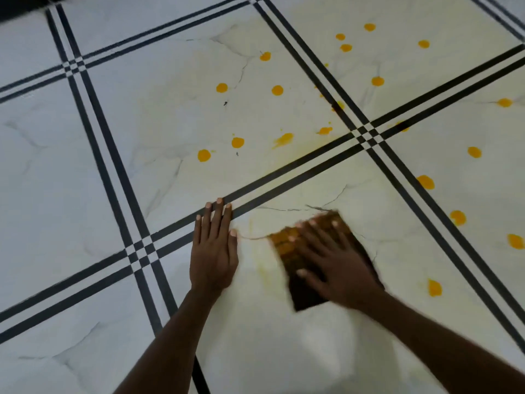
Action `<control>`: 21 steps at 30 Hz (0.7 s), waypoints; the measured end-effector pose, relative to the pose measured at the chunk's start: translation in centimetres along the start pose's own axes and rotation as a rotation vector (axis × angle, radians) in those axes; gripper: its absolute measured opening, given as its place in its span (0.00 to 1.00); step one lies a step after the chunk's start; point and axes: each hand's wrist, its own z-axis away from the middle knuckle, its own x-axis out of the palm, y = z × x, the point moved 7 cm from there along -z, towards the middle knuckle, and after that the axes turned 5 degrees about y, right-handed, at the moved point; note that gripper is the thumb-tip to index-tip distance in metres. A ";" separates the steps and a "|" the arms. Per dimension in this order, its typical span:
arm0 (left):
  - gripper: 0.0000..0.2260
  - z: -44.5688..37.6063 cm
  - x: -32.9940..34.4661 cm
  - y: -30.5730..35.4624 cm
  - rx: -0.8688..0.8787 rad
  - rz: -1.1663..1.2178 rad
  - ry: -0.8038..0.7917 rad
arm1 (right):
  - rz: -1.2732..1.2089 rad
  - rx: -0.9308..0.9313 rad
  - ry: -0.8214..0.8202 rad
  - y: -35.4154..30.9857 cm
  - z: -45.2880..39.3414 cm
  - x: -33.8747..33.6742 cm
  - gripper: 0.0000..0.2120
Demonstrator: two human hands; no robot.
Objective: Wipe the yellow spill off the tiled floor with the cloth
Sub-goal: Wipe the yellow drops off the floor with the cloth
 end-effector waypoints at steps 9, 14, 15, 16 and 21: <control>0.25 -0.2 0.7 -0.2 -0.005 -0.025 0.016 | 0.007 0.286 0.165 2.8 -18.8 -1.5 0.31; 0.25 -0.1 0.4 -0.2 -0.003 -0.005 -0.009 | 0.023 -0.111 -0.037 -1.9 -1.9 -0.1 0.32; 0.25 0.0 0.2 -0.1 -0.008 0.005 -0.003 | 0.032 -0.074 -0.039 1.5 0.0 -0.7 0.33; 0.25 0.0 0.1 0.1 -0.009 0.010 0.012 | 0.051 0.015 -0.019 5.4 0.4 -1.3 0.33; 0.25 0.1 0.6 -0.1 -0.006 0.021 0.035 | 0.047 0.606 0.182 12.7 -11.8 -2.9 0.33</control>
